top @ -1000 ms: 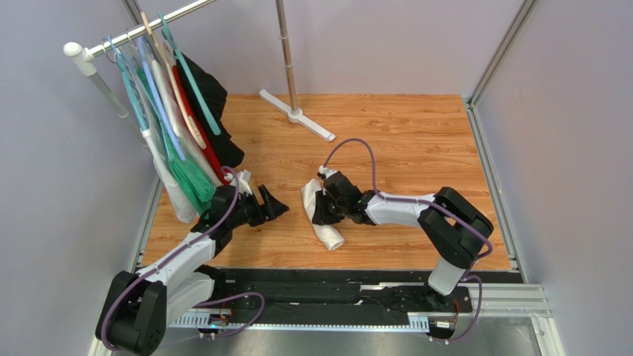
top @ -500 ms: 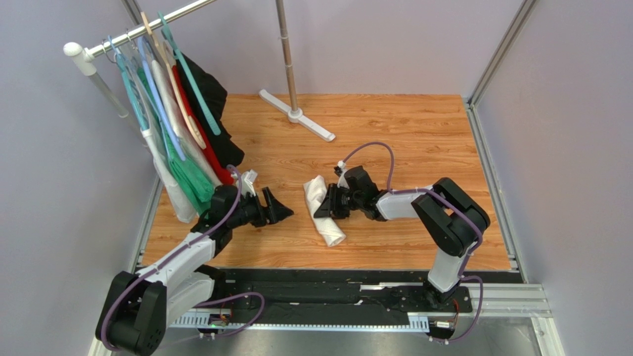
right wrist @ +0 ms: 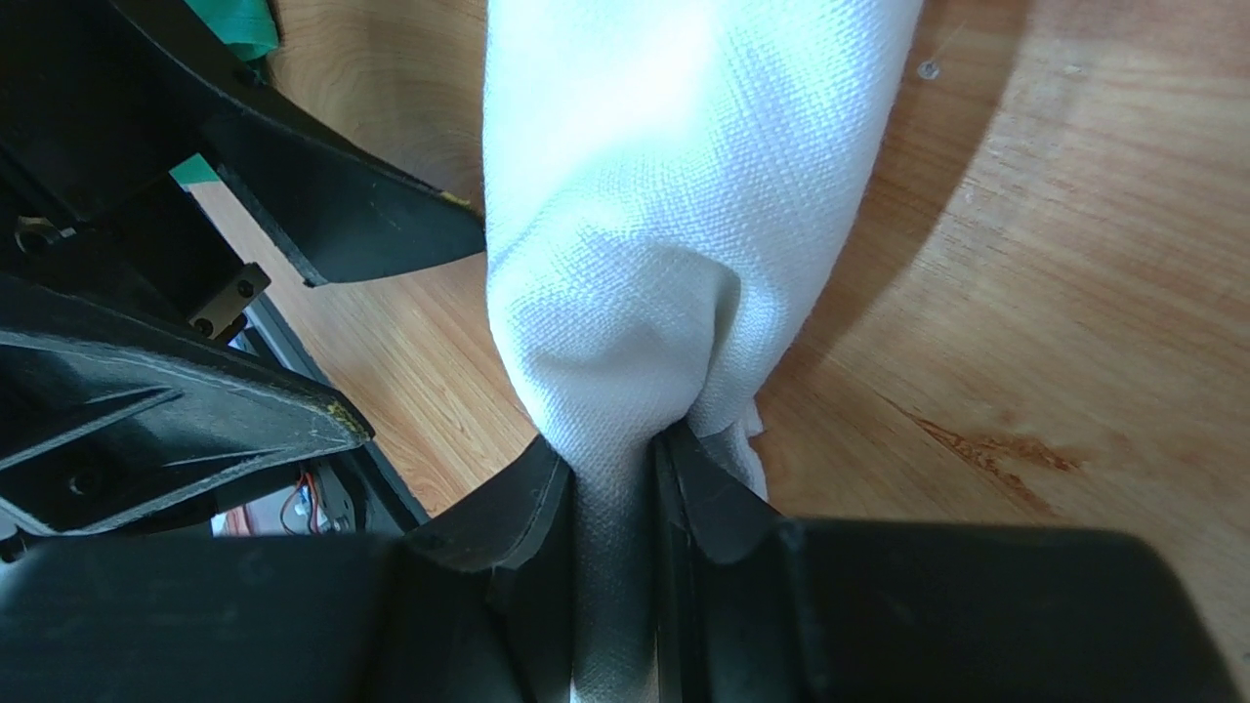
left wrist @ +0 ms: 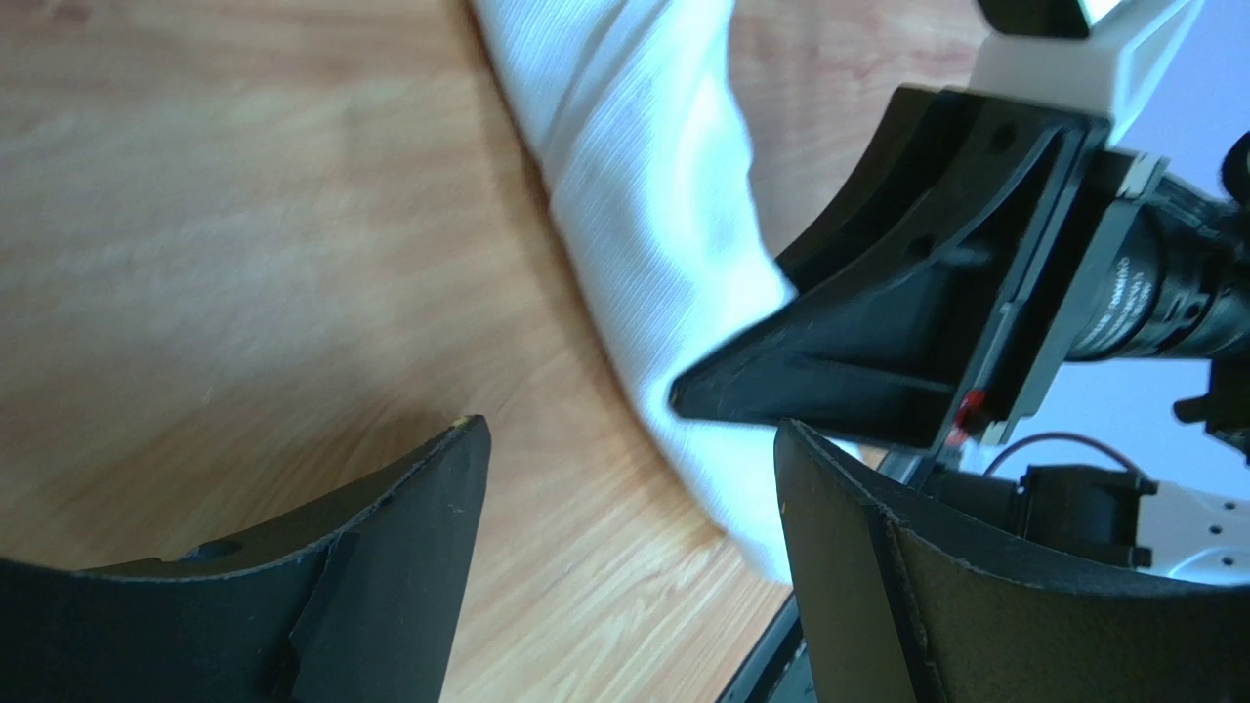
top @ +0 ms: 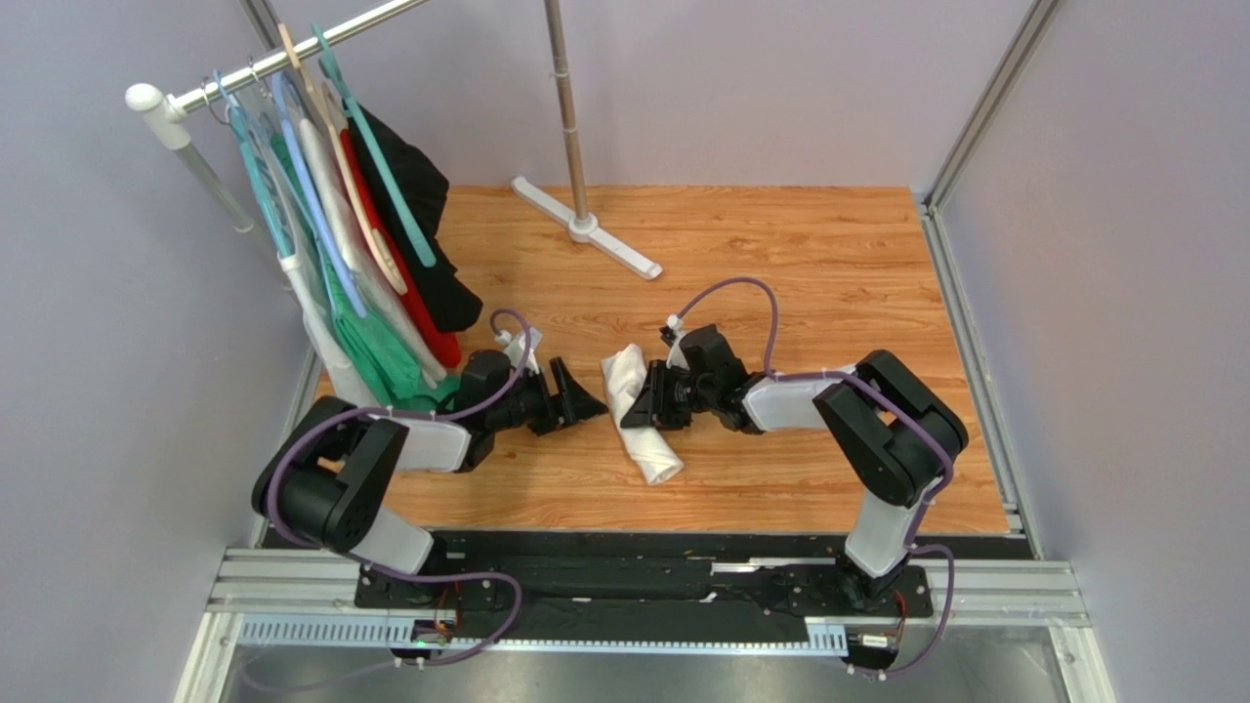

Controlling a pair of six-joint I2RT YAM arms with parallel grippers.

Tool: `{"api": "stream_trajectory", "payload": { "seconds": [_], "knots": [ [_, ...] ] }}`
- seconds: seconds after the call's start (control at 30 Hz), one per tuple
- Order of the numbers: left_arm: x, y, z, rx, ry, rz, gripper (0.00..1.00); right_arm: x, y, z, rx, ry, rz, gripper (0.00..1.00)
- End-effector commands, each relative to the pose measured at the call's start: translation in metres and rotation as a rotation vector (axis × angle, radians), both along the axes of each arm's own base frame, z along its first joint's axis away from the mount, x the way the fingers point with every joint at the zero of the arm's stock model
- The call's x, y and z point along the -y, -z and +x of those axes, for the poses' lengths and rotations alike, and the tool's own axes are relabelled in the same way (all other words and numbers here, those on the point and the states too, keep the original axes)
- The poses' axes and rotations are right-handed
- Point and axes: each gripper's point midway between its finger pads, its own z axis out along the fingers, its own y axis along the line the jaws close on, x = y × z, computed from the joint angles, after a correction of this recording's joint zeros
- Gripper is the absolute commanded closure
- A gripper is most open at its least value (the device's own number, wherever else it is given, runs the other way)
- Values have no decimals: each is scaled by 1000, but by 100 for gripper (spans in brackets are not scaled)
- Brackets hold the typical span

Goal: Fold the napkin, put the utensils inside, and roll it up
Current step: Roll the napkin with the utensil

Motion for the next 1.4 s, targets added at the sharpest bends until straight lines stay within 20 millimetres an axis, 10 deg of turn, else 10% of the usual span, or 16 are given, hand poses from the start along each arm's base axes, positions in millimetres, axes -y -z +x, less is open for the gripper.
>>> {"api": "stream_trajectory", "payload": {
  "seconds": [0.0,0.47,0.7,0.93,1.17,1.37],
  "knots": [
    [13,-32,37,143,-61,-81,21,27,33,-5,-31,44,-149,79],
    [27,25,45,6,-79,-53,34,25,35,-6,-30,24,-148,76],
    [30,27,47,0,-85,-57,73,26,35,-6,-20,13,-157,73],
    [46,17,50,13,-60,-89,88,40,25,1,39,18,-244,48],
    [46,16,48,-13,-70,-102,95,87,-44,16,303,88,-530,45],
    [46,15,46,-20,-70,-104,95,39,-100,4,536,-41,-555,45]
  ]
}}
